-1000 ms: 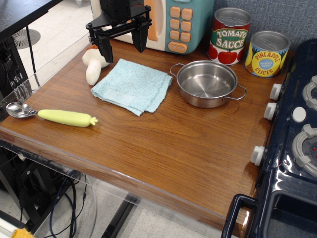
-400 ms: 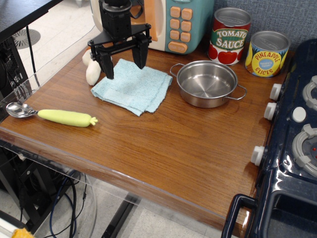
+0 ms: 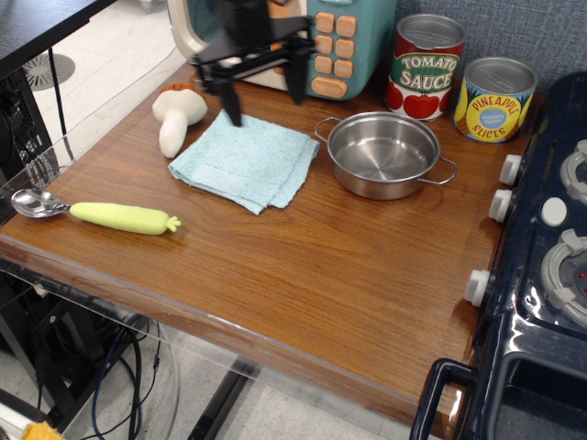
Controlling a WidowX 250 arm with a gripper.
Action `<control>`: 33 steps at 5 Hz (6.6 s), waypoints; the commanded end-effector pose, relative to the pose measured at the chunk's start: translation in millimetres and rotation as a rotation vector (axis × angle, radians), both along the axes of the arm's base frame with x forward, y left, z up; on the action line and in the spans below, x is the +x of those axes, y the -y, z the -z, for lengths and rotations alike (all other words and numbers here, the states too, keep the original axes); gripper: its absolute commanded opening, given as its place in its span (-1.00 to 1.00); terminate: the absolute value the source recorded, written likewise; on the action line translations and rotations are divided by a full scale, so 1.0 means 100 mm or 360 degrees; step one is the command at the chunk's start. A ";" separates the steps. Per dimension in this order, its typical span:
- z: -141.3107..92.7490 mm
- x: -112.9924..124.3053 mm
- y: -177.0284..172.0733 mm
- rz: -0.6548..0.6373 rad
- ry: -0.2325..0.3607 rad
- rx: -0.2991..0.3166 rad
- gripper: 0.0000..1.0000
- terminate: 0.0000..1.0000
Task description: Move the silver pot to the front right edge of the table
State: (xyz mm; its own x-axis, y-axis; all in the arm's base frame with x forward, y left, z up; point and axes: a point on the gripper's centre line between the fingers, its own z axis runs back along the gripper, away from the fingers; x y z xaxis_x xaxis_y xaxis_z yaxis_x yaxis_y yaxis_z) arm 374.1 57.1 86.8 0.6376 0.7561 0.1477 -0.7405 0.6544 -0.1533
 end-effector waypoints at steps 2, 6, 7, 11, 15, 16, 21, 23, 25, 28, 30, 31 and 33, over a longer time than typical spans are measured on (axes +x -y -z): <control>-0.03 0.15 0.49 0.0093 0.0083 0.0112 1.00 -1.00; 0.50 0.27 0.45 0.0064 -0.0115 0.0198 1.00 -1.00; 0.52 0.28 0.45 0.0053 -0.0161 0.0242 -1.00 -1.00; 0.36 0.26 0.34 0.0076 -0.0060 0.0111 -1.00 -1.00; -0.28 -0.29 0.28 0.0145 0.0132 -0.0010 -1.00 -1.00; -0.25 -0.57 0.39 0.0119 0.0080 -0.0020 -1.00 -1.00; 0.43 -1.34 0.65 0.0135 -0.0224 0.0119 -1.00 -1.00; 0.59 -1.47 0.73 0.0258 -0.0295 0.0157 -1.00 -1.00; 0.59 -1.46 0.67 0.0232 -0.0303 0.0187 1.00 -1.00; 0.37 -1.44 0.66 0.0234 -0.0217 0.0193 1.00 -1.00; -0.10 -1.44 0.66 0.0341 0.0064 0.0143 1.00 -1.00; -0.10 -1.44 0.66 0.0341 0.0064 0.0143 1.00 -1.00; -0.10 -1.44 0.66 0.0341 0.0064 0.0143 1.00 1.00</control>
